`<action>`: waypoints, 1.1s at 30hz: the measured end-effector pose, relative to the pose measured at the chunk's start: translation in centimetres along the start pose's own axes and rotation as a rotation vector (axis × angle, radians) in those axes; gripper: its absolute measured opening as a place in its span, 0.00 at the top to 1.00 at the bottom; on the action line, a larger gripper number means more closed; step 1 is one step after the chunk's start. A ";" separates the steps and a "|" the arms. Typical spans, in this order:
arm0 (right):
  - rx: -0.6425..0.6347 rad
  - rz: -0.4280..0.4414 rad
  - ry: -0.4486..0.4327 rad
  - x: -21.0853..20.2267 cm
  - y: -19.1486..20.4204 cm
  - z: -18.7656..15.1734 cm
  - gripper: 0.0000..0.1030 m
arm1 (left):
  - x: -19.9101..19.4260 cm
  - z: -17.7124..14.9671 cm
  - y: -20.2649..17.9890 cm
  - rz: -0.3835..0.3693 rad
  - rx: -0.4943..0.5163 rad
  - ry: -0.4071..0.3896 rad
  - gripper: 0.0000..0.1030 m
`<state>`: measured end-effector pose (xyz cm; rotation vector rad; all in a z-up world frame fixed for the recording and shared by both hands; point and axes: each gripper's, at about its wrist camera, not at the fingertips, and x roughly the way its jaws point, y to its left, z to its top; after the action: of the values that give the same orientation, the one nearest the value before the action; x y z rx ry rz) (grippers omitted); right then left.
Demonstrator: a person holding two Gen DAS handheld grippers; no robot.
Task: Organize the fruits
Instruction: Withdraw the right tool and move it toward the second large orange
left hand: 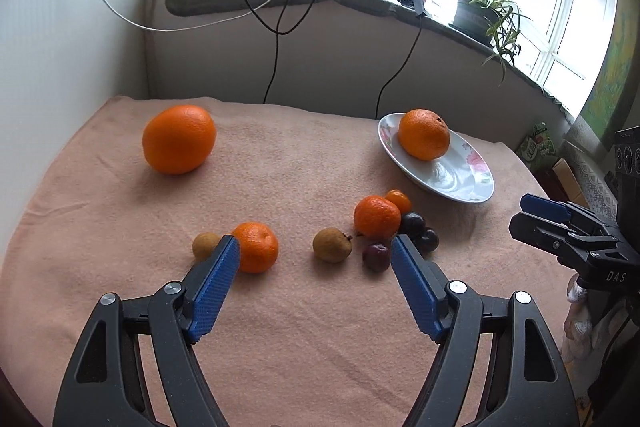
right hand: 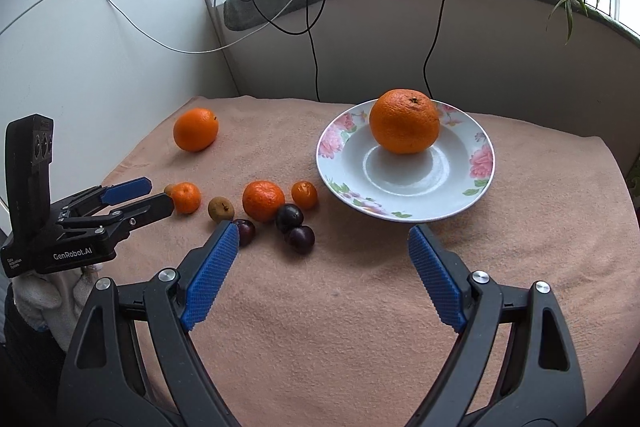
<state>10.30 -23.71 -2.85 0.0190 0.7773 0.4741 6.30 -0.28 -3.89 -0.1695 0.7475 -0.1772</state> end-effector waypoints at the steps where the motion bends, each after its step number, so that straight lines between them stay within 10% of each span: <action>1: 0.001 0.002 0.005 0.1 0.1 -0.1 0.14 | -0.2 -0.2 0.6 0.009 -0.011 0.001 0.25; 33: -0.048 0.032 0.093 4.6 3.4 0.7 0.14 | -0.5 -1.6 9.2 0.089 -0.165 0.000 0.25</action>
<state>12.15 -18.64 -4.79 -0.0354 0.8577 0.5265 5.74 8.61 -6.68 -0.2927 0.7677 -0.0308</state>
